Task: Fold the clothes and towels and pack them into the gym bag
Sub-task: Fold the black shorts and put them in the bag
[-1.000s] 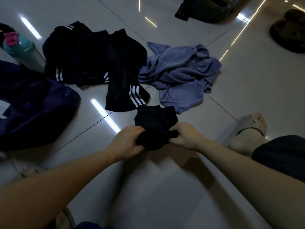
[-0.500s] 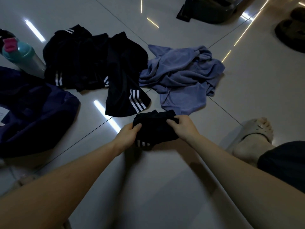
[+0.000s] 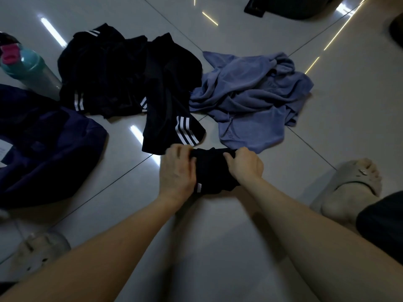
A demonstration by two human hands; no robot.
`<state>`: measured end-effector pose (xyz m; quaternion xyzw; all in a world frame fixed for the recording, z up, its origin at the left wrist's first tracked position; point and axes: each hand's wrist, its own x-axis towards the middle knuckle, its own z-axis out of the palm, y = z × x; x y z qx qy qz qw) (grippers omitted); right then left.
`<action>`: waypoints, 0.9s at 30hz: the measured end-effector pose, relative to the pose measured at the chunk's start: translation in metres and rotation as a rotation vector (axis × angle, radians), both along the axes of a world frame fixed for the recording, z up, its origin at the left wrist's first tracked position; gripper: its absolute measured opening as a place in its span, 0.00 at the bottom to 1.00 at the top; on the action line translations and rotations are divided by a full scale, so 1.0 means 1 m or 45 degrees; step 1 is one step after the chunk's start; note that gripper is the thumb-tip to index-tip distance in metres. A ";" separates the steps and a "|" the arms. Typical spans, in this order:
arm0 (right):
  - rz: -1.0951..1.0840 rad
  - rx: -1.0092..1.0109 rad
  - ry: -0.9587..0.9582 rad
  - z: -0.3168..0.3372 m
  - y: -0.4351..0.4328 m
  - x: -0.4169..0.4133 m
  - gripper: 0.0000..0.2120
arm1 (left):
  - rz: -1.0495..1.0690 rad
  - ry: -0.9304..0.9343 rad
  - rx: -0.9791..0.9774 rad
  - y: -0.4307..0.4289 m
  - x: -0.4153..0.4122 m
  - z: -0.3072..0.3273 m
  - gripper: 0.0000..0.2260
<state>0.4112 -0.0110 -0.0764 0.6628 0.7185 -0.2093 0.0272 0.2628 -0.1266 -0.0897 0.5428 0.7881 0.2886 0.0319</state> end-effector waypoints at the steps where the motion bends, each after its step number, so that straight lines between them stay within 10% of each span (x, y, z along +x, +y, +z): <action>1: -0.005 -0.003 0.002 -0.001 0.001 0.000 0.18 | -0.218 0.086 0.039 0.001 0.004 -0.003 0.14; 8: 0.052 0.146 -0.106 0.001 -0.001 0.019 0.17 | -0.544 0.418 -0.507 0.006 0.011 -0.036 0.30; 12: 0.642 0.548 0.213 -0.007 -0.004 0.022 0.18 | -0.500 0.414 -0.535 0.005 0.016 -0.040 0.32; 17: 1.080 0.279 0.038 -0.040 -0.025 0.042 0.28 | -0.531 0.329 -0.479 0.001 0.010 -0.041 0.33; 23: 0.940 0.250 -0.125 -0.040 -0.049 0.036 0.32 | -0.417 0.257 -0.474 -0.026 0.008 -0.033 0.32; 27: 0.797 0.228 -0.184 -0.028 -0.063 0.021 0.31 | 0.134 -0.146 -0.260 -0.044 0.015 -0.009 0.28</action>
